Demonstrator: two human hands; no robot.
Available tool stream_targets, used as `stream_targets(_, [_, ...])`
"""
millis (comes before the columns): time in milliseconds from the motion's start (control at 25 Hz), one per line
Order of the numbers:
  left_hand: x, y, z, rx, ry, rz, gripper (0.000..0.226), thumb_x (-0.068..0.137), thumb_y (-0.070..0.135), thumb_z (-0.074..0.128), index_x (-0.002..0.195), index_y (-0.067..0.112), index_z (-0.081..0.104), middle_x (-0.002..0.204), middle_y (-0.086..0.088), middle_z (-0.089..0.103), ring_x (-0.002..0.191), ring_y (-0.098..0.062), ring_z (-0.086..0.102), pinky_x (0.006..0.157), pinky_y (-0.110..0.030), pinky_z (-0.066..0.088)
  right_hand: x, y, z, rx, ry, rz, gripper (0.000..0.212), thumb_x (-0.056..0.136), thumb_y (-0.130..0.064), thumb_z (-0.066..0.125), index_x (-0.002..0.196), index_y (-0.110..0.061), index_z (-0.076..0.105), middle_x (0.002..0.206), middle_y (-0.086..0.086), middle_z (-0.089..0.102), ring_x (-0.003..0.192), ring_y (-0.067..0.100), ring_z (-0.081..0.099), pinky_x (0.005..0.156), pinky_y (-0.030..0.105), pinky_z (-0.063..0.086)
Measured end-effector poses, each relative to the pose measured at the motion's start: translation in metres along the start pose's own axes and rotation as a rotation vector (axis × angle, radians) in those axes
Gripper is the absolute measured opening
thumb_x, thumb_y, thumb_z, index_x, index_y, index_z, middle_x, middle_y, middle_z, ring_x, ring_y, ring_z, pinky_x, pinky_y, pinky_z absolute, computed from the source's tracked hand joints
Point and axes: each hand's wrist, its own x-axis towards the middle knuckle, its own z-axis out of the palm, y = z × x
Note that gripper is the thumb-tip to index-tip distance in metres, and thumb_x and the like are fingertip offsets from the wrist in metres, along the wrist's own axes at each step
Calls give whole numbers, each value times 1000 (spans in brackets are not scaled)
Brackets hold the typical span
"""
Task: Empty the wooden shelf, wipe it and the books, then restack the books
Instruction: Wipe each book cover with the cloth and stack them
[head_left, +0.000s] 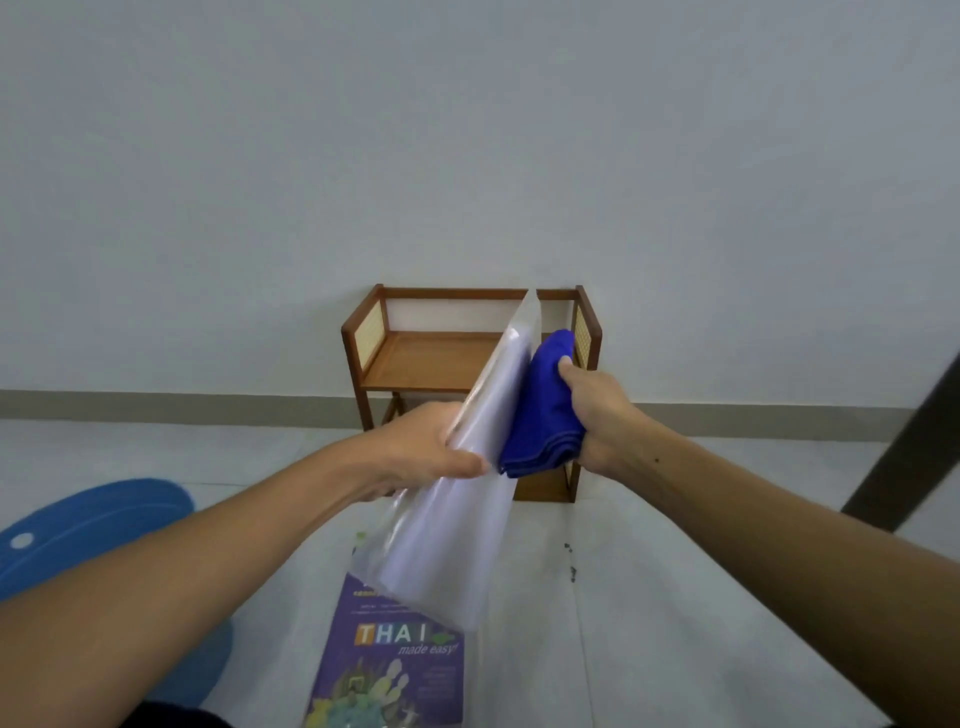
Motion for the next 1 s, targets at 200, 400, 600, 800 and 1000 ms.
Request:
stream_targets(200, [21, 9, 35, 240, -80, 114, 33, 87, 26, 64, 117, 17, 55, 105, -2, 63, 96, -18, 62, 84, -34, 54, 5, -11, -4, -217, -121, 10, 62, 78, -49, 72, 121, -14, 43, 109, 11, 59, 97, 28, 61, 90, 43, 52])
stream_targets(400, [36, 10, 67, 334, -112, 157, 74, 69, 68, 48, 113, 10, 56, 93, -1, 63, 84, -21, 62, 68, -27, 49, 37, 13, -24, -422, 242, -147, 33, 82, -6, 63, 108, -9, 45, 96, 12, 56, 83, 23, 61, 70, 33, 55])
stream_targets(600, [70, -27, 91, -30, -337, -43, 64, 88, 38, 62, 145, 23, 35, 136, 8, 49, 113, -10, 54, 77, -24, 55, 60, 43, -66, -472, 226, -254, 25, 84, -4, 62, 103, -11, 48, 97, 9, 62, 86, 25, 65, 74, 39, 59])
stream_targets(800, [94, -103, 113, -222, -2, -333, 68, 93, 36, 56, 148, 12, 26, 148, -7, 40, 131, -24, 42, 101, -37, 43, 69, 45, -119, -539, -30, -177, 20, 83, 1, 65, 100, -6, 59, 91, 7, 72, 82, 19, 72, 63, 28, 60])
stream_targets(1000, [102, -144, 153, -487, -99, -514, 33, 97, 23, 50, 124, 4, 54, 116, -12, 62, 103, -28, 64, 86, -41, 56, 104, 78, -151, -543, -7, -32, 30, 81, -4, 70, 108, -6, 58, 99, 10, 71, 87, 25, 70, 76, 41, 59])
